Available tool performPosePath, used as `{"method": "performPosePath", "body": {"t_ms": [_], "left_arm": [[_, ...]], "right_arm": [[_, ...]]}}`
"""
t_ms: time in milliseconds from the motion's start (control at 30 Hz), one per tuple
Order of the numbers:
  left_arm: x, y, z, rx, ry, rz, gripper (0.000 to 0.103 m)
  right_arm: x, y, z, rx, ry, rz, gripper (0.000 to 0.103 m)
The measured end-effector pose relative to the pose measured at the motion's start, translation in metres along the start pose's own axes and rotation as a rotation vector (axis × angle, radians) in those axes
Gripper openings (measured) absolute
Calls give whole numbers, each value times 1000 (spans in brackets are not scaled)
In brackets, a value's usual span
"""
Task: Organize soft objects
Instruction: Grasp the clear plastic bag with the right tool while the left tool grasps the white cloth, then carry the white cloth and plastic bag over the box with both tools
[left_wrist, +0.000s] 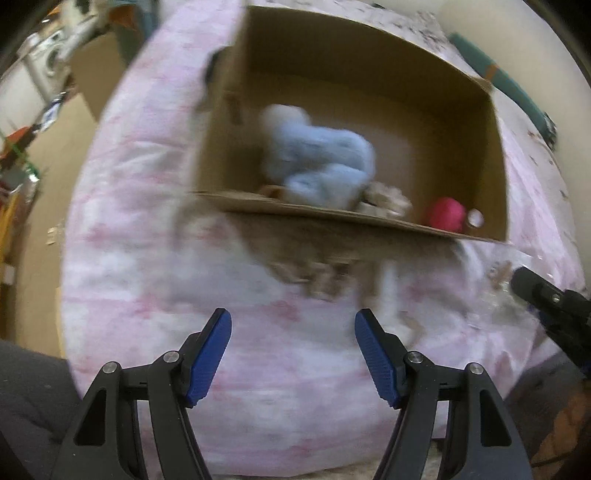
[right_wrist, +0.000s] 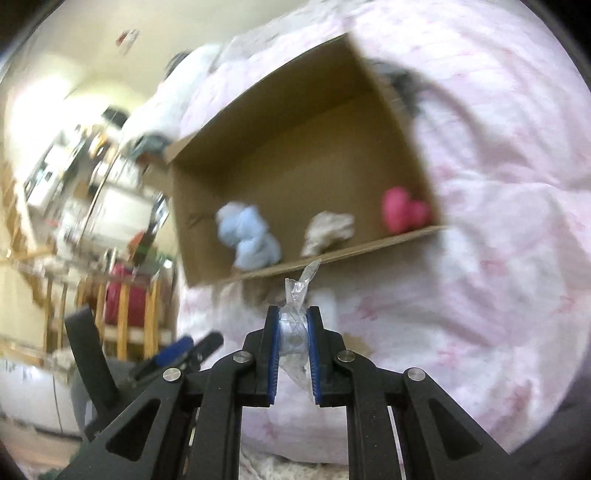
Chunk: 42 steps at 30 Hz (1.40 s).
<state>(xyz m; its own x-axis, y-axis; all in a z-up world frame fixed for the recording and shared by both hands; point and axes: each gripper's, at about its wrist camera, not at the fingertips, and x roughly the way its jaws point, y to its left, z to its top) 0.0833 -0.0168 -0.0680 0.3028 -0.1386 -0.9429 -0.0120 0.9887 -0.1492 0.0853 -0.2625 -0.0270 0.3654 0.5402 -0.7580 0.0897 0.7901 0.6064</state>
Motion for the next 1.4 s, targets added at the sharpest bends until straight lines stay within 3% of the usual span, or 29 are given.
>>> {"method": "performPosePath", "body": {"t_ms": [133, 267, 333, 467, 567, 667, 1033, 1233, 1400], "left_arm": [[19, -34, 1, 37, 51, -75, 66], [46, -50, 1, -5, 135, -117, 51], [56, -51, 3, -21, 149, -105, 40], [75, -51, 9, -35, 183, -99, 37], [90, -50, 11, -36, 225, -107, 27], [85, -46, 13, -42, 197, -133, 23], [20, -20, 12, 27, 99, -32, 23], [-5, 1, -1, 1, 81, -23, 23], [-15, 19, -6, -1, 46, 40, 23]], "right_arm": [[-8, -13, 2, 76, -33, -4, 16], [-6, -21, 5, 122, -40, -3, 16], [-5, -26, 4, 138, -43, -8, 16], [-4, -34, 3, 175, -42, 16, 16], [-4, -39, 4, 191, -34, 32, 16], [-4, -37, 6, 187, -35, 44, 16], [1, -30, 5, 165, -12, 59, 16], [13, -17, 0, 106, 38, 46, 16], [25, -7, -7, 66, 75, 2, 16]]}}
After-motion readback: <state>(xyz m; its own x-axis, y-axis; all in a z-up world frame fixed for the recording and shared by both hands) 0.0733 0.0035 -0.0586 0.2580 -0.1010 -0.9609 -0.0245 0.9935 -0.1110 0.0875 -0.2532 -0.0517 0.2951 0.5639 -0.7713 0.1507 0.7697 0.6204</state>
